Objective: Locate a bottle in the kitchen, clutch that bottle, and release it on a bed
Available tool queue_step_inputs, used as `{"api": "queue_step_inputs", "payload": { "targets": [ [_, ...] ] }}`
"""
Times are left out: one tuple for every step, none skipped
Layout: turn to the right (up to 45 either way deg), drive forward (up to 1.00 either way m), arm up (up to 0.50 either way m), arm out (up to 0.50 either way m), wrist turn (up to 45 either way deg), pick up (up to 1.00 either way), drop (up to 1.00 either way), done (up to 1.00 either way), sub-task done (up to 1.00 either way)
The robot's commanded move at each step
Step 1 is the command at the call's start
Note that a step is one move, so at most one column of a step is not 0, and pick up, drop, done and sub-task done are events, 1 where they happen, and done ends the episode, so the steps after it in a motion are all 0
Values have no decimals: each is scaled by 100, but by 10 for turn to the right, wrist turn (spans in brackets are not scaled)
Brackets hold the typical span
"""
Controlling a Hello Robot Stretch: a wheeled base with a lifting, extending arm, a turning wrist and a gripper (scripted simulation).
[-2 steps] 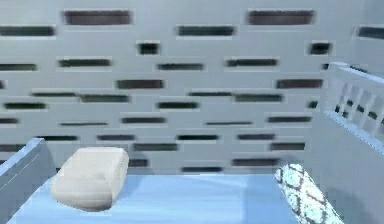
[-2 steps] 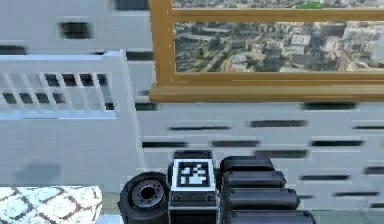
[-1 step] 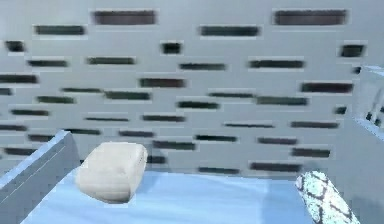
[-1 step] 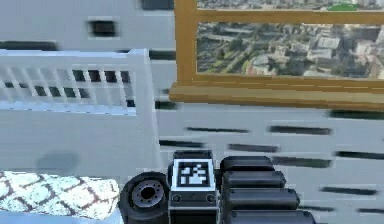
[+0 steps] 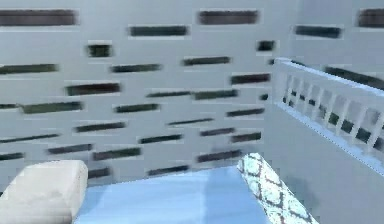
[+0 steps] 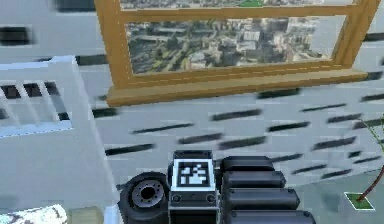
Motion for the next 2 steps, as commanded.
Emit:
{"api": "queue_step_inputs", "payload": {
  "targets": [
    [-450, 0, 0, 0, 0, 0, 0, 0, 0],
    [-450, 0, 0, 0, 0, 0, 0, 0, 0]
  ]
}}
